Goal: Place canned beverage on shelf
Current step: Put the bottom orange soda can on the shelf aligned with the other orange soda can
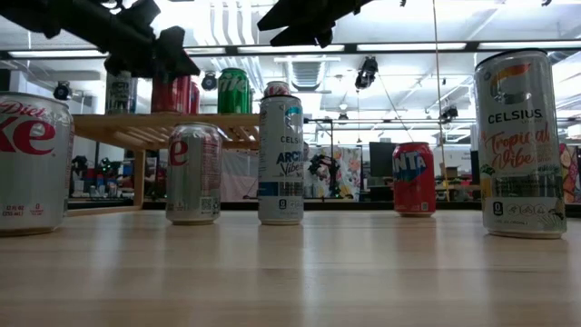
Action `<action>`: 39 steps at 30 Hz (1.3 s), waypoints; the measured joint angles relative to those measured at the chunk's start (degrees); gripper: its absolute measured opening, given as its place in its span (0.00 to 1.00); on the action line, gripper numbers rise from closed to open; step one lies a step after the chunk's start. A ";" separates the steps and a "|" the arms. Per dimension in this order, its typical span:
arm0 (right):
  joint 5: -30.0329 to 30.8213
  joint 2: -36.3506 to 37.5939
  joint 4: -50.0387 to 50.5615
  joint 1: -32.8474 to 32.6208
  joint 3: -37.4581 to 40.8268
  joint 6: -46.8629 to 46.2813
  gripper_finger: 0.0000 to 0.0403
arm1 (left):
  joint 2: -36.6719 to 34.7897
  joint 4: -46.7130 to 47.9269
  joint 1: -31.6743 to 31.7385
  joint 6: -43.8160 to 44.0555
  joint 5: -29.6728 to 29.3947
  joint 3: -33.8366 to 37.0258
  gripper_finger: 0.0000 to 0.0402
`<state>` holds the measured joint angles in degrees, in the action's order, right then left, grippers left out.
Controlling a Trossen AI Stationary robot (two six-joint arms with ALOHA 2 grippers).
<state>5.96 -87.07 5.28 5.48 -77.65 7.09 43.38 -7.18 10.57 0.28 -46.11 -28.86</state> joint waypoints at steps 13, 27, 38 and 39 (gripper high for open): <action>0.00 0.00 0.00 0.00 0.00 0.17 0.82 | 0.02 5.42 0.00 -3.04 0.11 -7.37 0.83; 0.02 0.28 -0.04 0.02 0.00 0.57 0.82 | 0.02 16.76 -3.37 -2.76 4.55 -19.60 0.78; 0.01 0.28 -0.02 0.01 0.00 0.44 0.82 | 0.47 21.91 -15.14 -1.20 5.75 -20.51 0.55; 0.02 0.28 -0.02 0.01 0.00 0.44 0.82 | 0.54 23.35 -16.16 -0.78 5.75 -20.51 0.52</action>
<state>5.98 -86.78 5.26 5.48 -77.65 7.53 43.92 16.17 -5.59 -0.51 -40.36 -49.36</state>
